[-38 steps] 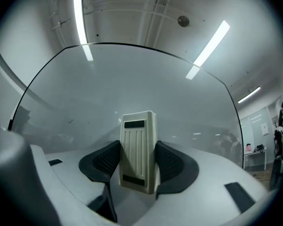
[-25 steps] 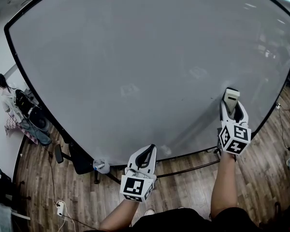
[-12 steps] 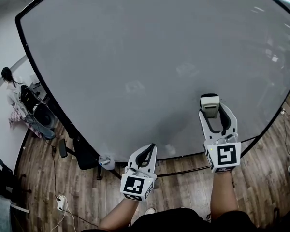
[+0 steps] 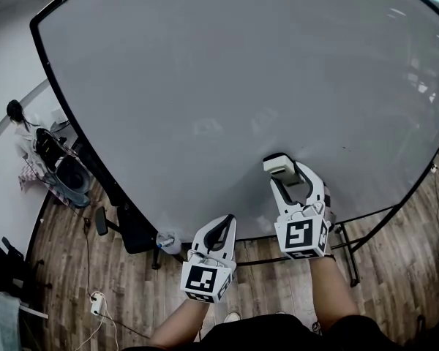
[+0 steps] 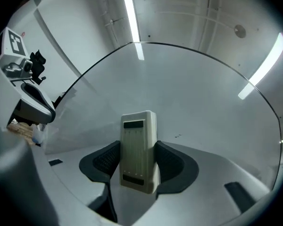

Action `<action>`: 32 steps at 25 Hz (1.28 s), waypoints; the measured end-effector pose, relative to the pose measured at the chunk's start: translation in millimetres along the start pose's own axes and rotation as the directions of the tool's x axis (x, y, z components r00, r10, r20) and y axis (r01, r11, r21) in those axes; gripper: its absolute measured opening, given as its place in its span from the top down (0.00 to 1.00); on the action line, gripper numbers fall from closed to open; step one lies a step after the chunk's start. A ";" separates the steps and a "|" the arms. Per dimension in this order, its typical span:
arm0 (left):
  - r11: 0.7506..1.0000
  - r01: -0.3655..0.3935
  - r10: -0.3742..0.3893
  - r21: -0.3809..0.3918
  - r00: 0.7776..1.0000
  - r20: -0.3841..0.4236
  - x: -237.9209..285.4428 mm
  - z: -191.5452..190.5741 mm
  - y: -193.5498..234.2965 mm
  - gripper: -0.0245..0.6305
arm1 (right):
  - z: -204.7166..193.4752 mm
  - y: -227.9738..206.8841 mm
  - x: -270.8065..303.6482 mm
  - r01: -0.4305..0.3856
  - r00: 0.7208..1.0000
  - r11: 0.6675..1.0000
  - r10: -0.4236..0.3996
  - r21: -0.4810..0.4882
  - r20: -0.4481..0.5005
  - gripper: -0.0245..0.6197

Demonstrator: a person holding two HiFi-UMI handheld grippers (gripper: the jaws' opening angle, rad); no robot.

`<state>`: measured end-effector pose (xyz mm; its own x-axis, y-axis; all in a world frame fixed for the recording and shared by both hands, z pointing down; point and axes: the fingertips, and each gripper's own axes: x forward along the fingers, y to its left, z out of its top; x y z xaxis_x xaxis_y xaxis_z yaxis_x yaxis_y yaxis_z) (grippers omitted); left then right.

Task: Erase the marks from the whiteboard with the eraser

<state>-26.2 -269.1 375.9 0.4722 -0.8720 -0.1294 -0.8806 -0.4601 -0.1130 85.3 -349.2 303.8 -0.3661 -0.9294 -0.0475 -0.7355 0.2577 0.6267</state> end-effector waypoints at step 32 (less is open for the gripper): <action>0.999 0.033 -0.033 0.000 0.999 0.003 18.1 -2.2 -4.7 0.93 | -39.9 -132.5 -22.7 0.250 0.962 0.885 -0.272 0.392 -0.002 0.55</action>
<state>-13.6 -283.2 376.3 0.5011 -0.8558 -0.1282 -0.8645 -0.4886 -0.1174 213.8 -372.8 252.8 -0.1517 -0.9648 -0.2147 -0.9661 0.0988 0.2384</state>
